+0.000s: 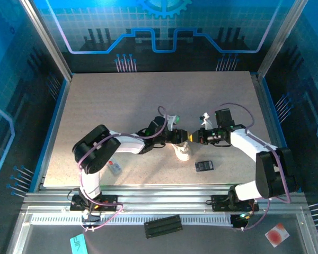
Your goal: Tie the shoes
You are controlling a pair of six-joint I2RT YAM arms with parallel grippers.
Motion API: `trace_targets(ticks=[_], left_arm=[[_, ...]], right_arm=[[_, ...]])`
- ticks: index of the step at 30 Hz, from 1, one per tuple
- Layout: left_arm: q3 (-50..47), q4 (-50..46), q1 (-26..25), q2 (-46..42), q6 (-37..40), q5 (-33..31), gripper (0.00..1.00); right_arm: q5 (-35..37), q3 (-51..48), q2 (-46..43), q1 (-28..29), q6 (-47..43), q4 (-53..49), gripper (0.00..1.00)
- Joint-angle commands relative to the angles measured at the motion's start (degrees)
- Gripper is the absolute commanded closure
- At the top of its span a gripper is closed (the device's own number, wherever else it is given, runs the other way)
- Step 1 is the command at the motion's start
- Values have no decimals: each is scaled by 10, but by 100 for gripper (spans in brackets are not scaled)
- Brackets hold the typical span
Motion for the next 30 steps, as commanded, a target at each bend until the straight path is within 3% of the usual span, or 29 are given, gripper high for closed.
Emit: trace_targets(ticks=[1,8,16,20,24,30], left_arm=[[-8,-68,15,-49,65,22,58],[11,-186,34,-113,175,12,56],[-12,-168,33,-199,397,-17,60],[27,-189,25,-187,507,18,60],[57,-199,8,-148,552,51,58],[55,-163,-14,-123,550,13,56]], right_arm=[[12,27,-22,-6,-36,-96,100],[7,63,-34,-11,-48,-148,100],[-11,131,-55,-11,-63,-226,100],[-21,149,-61,-10,-59,-233,100],[-37,150,-61,-7,-45,-211,100],[-54,150,-64,-1,-20,-181,100]])
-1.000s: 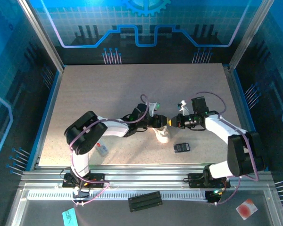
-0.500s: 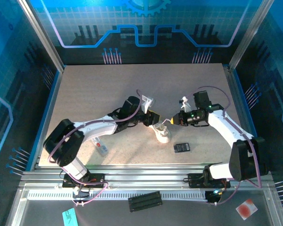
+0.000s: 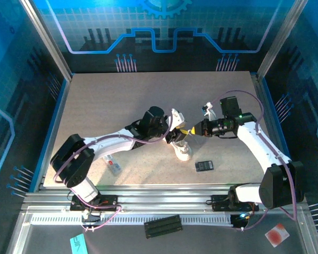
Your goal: Tie the shoes
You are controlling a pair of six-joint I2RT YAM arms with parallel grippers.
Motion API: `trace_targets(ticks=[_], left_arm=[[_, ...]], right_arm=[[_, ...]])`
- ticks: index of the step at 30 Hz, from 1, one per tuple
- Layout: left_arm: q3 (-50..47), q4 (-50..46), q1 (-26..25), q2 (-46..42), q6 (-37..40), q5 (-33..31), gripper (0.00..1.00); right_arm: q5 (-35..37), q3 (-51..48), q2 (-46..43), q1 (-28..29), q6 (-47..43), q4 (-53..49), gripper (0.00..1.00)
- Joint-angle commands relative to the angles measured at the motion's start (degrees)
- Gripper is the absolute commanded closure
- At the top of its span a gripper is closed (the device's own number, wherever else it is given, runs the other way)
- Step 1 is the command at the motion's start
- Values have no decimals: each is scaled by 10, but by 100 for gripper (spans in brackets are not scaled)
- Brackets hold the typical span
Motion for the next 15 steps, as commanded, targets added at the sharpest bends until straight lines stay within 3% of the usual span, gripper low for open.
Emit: trace_targets(ticks=[1,11,15], left_arm=[[2,24,-9,6,23,-3,55],[21,39,-16,34,-40,-43,53],[23,43,-16,36,-53,-57,61]], right_arm=[[-27,12,-11,3,21,16,100],[-42,34,-8,27,22,16,100],[-44,39,-7,33,18,13,100]])
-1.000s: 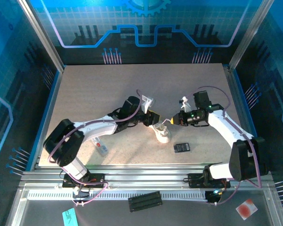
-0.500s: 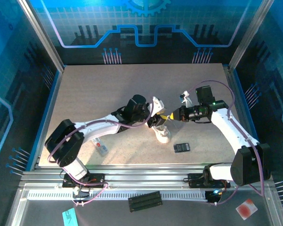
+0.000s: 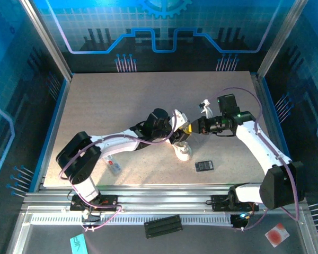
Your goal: Tie the shoes
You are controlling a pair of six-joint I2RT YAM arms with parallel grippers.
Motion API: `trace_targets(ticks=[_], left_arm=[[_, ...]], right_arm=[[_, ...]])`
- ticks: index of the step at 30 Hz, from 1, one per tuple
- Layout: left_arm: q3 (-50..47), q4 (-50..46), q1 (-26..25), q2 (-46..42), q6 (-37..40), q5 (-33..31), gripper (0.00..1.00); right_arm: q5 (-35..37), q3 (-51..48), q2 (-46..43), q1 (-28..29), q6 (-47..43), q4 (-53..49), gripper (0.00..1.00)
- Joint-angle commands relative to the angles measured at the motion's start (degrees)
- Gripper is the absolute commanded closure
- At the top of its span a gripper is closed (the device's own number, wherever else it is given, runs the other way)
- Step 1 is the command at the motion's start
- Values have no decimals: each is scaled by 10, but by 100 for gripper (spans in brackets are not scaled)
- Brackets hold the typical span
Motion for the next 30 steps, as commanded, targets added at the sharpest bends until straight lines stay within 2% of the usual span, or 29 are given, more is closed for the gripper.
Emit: trace_targets(ticks=[1,2,4,8,10,13,17,21,24,30], left_arm=[[12,16,-4,2,-21,-20,69],[6,25,-5,-1,-24,-21,82],[-7,41,-4,-9,-33,-27,99],[-33,58,-3,-29,-58,-45,100],[-45,63,1,-37,-78,-46,100],[-64,76,6,-51,-116,-44,100],[-93,95,22,-69,-170,-36,100],[-115,112,50,-77,-222,5,100],[-134,137,65,-81,-245,29,100],[-144,172,85,-68,-284,71,100]], right_arm=[[-16,22,-6,8,-3,-6,100],[-18,24,-6,8,-6,-8,100],[-18,30,-6,7,-16,-10,98],[7,28,-20,-16,-43,1,56],[60,3,-35,-31,-49,23,47],[139,-49,-48,-42,-47,59,44],[185,-104,-18,-37,-60,102,41],[233,-89,36,-13,-117,68,40],[283,-42,81,19,-189,31,39],[308,-37,115,66,-280,71,36]])
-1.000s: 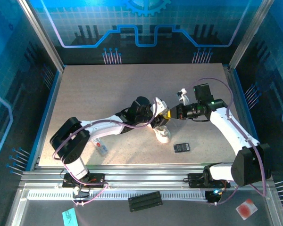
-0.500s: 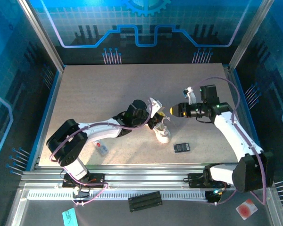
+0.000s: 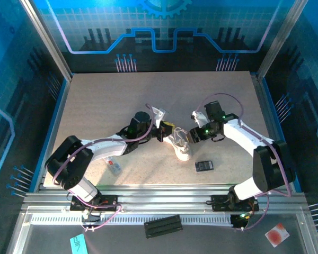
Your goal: Tie the shoes
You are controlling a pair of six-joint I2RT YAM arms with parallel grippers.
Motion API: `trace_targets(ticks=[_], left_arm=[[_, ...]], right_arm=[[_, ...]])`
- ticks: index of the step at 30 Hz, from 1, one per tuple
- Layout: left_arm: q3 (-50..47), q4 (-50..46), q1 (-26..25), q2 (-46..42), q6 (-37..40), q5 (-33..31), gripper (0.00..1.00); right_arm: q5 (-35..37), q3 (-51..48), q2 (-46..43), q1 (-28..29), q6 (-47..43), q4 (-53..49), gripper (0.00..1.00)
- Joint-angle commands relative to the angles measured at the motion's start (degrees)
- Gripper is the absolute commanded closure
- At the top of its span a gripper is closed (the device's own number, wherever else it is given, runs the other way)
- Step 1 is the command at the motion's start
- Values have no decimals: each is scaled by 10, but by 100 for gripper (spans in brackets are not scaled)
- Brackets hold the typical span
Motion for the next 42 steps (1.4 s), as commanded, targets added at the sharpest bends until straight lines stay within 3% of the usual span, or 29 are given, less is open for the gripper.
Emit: trace_targets(ticks=[1,10,12,14,15,16,21,25,34,39,42], left_arm=[[-7,52,9,-2,-40,47,100],[-20,90,29,8,-72,82,100],[-18,88,31,7,-73,90,100],[-17,81,35,4,-74,94,100],[-16,76,37,1,-74,95,100],[-17,70,39,-5,-74,95,100],[-16,14,52,-53,-64,95,100],[3,-87,67,-105,-36,83,100],[29,-252,139,-197,-9,48,100],[41,-307,172,-220,1,47,100],[62,-328,172,-213,-2,65,100]], right_arm=[[37,6,13,22,-88,27,35],[71,48,116,39,-151,72,39],[67,56,126,38,-148,80,55],[80,52,115,38,-137,96,89],[91,48,105,38,-132,103,98],[108,42,91,36,-129,110,100],[167,44,24,8,-103,88,100],[208,55,-20,-11,-84,67,100],[230,102,-37,-43,-50,2,100],[213,103,-51,-44,-36,-7,100],[151,93,-62,-34,-44,2,100]])
